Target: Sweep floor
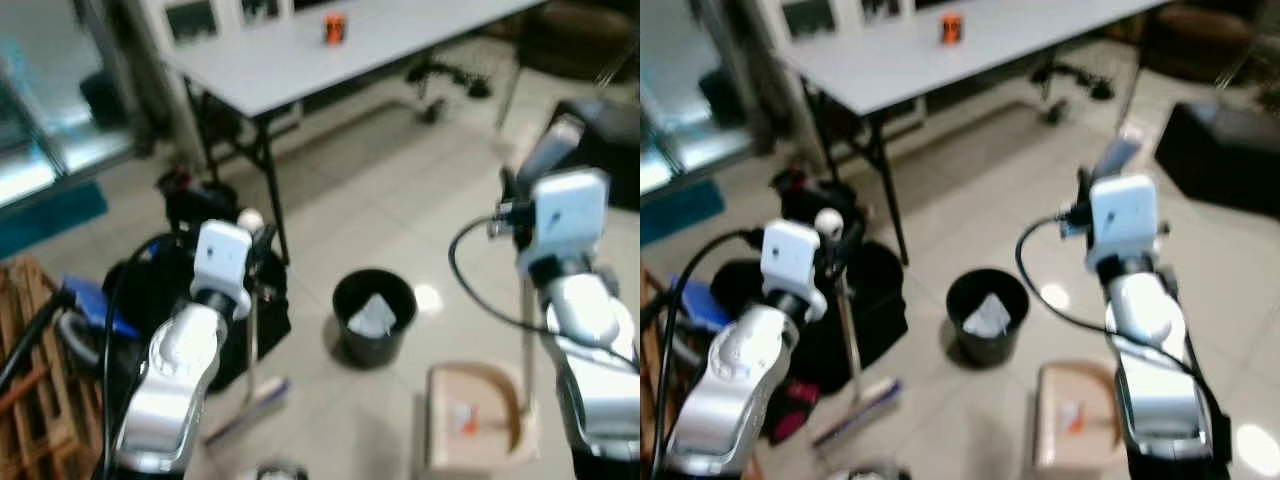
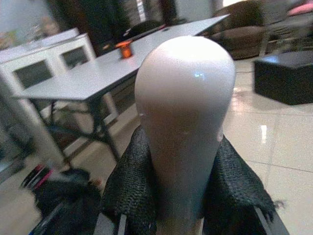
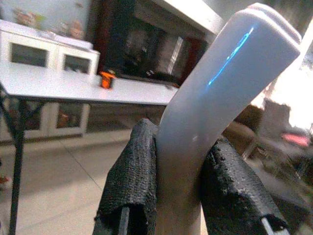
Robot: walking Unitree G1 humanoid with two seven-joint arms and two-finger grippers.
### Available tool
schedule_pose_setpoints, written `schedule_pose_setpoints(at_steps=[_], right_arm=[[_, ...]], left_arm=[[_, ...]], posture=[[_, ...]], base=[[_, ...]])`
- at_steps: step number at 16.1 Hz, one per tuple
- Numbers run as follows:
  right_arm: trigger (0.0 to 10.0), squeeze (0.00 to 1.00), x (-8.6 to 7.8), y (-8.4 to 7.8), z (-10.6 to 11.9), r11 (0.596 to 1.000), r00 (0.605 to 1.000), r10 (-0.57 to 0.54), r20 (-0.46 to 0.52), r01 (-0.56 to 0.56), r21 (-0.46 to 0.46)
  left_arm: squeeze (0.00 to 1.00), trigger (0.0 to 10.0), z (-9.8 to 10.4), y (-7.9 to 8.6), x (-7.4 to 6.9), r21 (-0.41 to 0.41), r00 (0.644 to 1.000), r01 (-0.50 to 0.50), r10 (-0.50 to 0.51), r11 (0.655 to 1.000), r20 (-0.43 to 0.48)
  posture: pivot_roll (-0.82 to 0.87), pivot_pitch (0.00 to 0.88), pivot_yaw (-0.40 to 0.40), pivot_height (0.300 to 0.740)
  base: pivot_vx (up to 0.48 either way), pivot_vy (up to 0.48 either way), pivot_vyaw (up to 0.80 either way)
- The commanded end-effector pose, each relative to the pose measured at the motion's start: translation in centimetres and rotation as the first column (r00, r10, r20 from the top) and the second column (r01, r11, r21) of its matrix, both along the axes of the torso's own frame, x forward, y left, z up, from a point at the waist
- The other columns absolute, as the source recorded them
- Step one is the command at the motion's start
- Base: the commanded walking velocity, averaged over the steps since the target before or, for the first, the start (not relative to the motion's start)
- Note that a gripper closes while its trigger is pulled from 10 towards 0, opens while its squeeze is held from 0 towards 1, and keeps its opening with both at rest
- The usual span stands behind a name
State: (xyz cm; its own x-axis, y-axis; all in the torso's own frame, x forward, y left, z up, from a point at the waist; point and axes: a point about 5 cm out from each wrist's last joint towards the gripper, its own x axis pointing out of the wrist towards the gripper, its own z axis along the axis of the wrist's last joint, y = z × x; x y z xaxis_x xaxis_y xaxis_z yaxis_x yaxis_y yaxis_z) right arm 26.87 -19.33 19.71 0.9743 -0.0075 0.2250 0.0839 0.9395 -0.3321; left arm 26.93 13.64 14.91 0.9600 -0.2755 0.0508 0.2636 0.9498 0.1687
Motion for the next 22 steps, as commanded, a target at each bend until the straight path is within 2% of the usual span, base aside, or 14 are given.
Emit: schedule_pose_setpoints(at_steps=[1, 3, 8, 16, 20, 22], right_arm=[[10.0, 0.00, 0.0, 0.3, 0.4, 1.000, 1.000, 0.003, 0.005, -0.003, -0.014], [10.0, 0.00, -0.1, 0.3, -0.6, 0.996, 0.999, -0.027, -0.042, 0.031, 0.084], [10.0, 0.00, -0.2, 0.5, -0.9, 0.983, 0.996, -0.057, -0.062, 0.067, 0.170], [10.0, 0.00, -0.3, -0.3, -0.5, 0.981, 0.995, -0.089, -0.044, 0.095, 0.171], [10.0, 0.00, -0.3, -0.6, -0.2, 0.980, 0.994, -0.105, -0.028, 0.109, 0.168], [10.0, 0.00, -0.4, -0.6, -0.2, 0.981, 0.994, -0.109, -0.022, 0.111, 0.159]], left_arm=[[0.00, 10.0, 0.6, 0.2, 0.2, 0.008, 1.000, 0.000, 0.000, 1.000, 0.024], [0.00, 10.0, 0.5, 0.0, 0.2, 0.014, 1.000, 0.004, -0.004, 1.000, 0.016], [0.00, 10.0, 0.5, -0.3, 0.4, -0.004, 1.000, 0.012, -0.012, 1.000, 0.004], [0.00, 10.0, 0.5, -0.8, 0.4, -0.009, 1.000, 0.030, -0.030, 1.000, 0.008], [0.00, 10.0, 1.8, -1.2, 1.1, -0.041, 0.996, 0.039, -0.036, 0.998, 0.080], [0.00, 10.0, 2.0, -1.3, 1.4, -0.045, 0.995, 0.045, -0.040, 0.998, 0.089]], posture=[[-0.04, 0.066, 0.069, 0.740], [-0.04, 0.066, 0.071, 0.740], [-0.05, 0.069, 0.067, 0.740], [-0.05, 0.061, 0.055, 0.740], [-0.06, 0.049, 0.062, 0.740], [-0.05, 0.044, 0.060, 0.740]], base=[[0.000, 0.000, 0.00], [0.000, 0.000, -0.40], [0.000, 0.000, -0.80], [0.000, 0.000, -0.80], [0.068, 0.000, -0.80], [0.293, 0.000, -0.80]])
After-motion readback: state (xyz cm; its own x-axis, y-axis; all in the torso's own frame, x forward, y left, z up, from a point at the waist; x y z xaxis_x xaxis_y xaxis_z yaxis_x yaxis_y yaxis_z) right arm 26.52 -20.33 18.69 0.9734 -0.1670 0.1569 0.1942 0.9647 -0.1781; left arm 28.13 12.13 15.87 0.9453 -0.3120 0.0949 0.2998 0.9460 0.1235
